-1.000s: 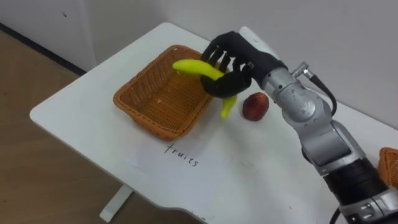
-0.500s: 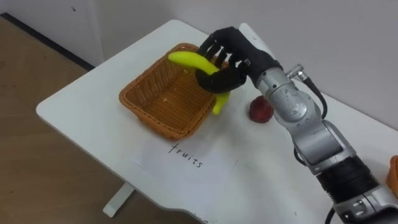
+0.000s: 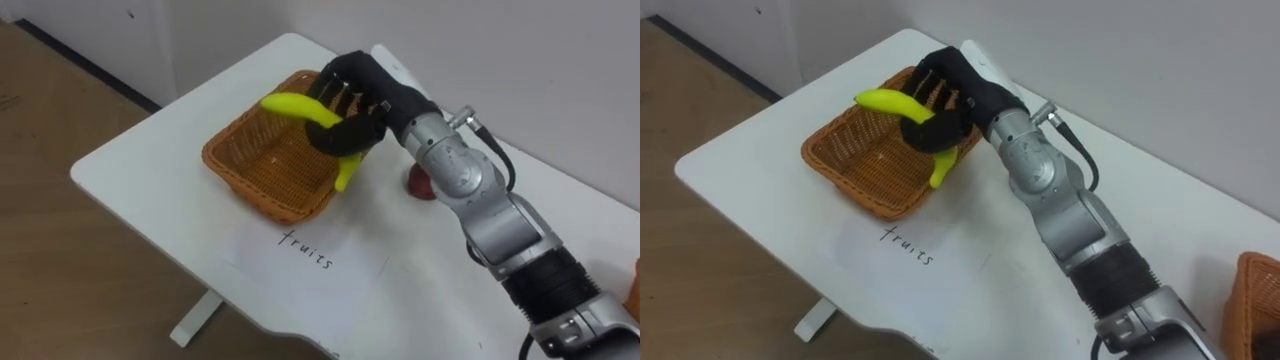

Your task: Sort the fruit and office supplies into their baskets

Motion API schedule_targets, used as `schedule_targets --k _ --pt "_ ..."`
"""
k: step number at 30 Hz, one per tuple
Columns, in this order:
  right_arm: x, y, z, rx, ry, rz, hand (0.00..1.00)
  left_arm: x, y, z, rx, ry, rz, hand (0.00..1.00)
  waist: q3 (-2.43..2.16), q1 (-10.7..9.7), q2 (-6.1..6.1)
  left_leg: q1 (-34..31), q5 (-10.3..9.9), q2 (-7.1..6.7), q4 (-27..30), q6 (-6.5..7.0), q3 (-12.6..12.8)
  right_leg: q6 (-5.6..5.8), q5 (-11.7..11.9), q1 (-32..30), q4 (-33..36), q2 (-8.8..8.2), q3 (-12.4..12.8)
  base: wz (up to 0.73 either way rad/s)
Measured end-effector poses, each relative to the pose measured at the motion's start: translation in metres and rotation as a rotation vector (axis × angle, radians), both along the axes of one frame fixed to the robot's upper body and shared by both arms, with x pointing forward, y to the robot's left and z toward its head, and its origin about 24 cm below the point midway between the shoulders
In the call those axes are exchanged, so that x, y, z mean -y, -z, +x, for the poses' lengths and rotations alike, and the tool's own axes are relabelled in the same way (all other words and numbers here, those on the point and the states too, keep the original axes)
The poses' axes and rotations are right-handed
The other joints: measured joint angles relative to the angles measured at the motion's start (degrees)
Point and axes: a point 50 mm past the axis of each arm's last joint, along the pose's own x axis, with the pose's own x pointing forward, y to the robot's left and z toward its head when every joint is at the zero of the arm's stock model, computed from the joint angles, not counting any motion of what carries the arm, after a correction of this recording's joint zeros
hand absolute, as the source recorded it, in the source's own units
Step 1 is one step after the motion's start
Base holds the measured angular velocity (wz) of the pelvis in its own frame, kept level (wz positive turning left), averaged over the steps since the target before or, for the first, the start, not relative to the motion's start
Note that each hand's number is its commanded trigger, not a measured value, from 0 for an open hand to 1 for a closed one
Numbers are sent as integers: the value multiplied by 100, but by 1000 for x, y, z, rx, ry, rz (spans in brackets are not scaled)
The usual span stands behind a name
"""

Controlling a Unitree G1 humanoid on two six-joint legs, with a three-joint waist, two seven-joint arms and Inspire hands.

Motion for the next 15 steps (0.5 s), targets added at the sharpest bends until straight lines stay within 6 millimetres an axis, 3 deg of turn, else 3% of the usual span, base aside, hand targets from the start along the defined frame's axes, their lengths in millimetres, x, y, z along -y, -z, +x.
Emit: schedule_targets --k 13,14,15 --pt "-2 4 0 -14 -4 -10 100 1 0 1 2 0 0 0 3 19 4 -3 0 -16 22 1 -94 0 0 35 -1 -8 -133 3" --pt "-2 7 0 -25 -1 -15 83 1 0 1 3 0 0 0 3 31 4 -6 0 -16 20 1 -100 1 -1 33 0 -8 -134 0" --pt "-2 11 0 -35 0 -28 58 1 0 1 4 1 0 0 3 54 4 -11 0 -15 16 1 -99 3 -2 33 0 -9 -133 0"
